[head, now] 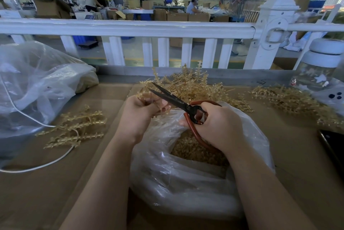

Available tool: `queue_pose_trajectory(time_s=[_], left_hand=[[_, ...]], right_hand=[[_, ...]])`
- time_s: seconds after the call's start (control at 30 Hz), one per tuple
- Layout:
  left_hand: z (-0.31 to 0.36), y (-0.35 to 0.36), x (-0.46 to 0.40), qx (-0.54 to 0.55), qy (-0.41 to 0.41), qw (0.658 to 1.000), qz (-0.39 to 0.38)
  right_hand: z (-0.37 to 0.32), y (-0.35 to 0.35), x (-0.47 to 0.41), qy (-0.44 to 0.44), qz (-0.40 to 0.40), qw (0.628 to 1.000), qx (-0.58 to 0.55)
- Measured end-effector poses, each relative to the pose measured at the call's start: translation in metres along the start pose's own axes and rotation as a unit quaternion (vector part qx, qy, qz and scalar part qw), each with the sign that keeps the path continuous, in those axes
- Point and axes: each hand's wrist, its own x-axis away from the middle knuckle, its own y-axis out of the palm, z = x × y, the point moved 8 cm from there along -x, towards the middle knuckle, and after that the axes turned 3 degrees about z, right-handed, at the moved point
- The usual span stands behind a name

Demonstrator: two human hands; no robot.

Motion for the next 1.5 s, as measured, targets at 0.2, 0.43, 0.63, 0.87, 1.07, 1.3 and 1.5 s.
queue_pose_trajectory(time_s=[0.2, 0.43, 0.63, 0.87, 1.07, 1.3, 1.5], left_hand=[[0.0033, 0.0007, 0.0025, -0.037, 0.019, 0.999, -0.014], [0.0006, 0.0001, 0.0023, -0.059, 0.006, 0.998, -0.029], [0.0, -0.0006, 0.0013, -0.04, 0.004, 0.999, -0.029], [-0.0023, -0.0008, -0.0007, -0.025, 0.003, 0.999, -0.04], [-0.003, 0.0022, -0.0001, -0.002, -0.01, 0.999, -0.047], [-0.0005, 0.0016, 0.0026, 0.013, -0.023, 0.999, -0.037], [0.0002, -0.0065, -0.0005, 0.013, -0.006, 1.0, -0.002]], right_hand=[[-0.0045, -0.0031, 0.0008, -0.019, -0.007, 1.0, 0.001], [-0.0045, -0.0012, -0.0005, -0.022, -0.012, 1.0, 0.008], [-0.0043, -0.0041, -0.0016, -0.021, -0.002, 1.0, 0.021], [-0.0054, -0.0047, -0.0022, -0.02, 0.005, 0.999, 0.027], [-0.0034, -0.0024, -0.0014, -0.012, 0.01, 1.0, 0.013], [0.0006, 0.0003, -0.0017, -0.005, 0.013, 1.0, -0.005], [0.0017, 0.0016, -0.001, -0.002, 0.008, 1.0, -0.012]])
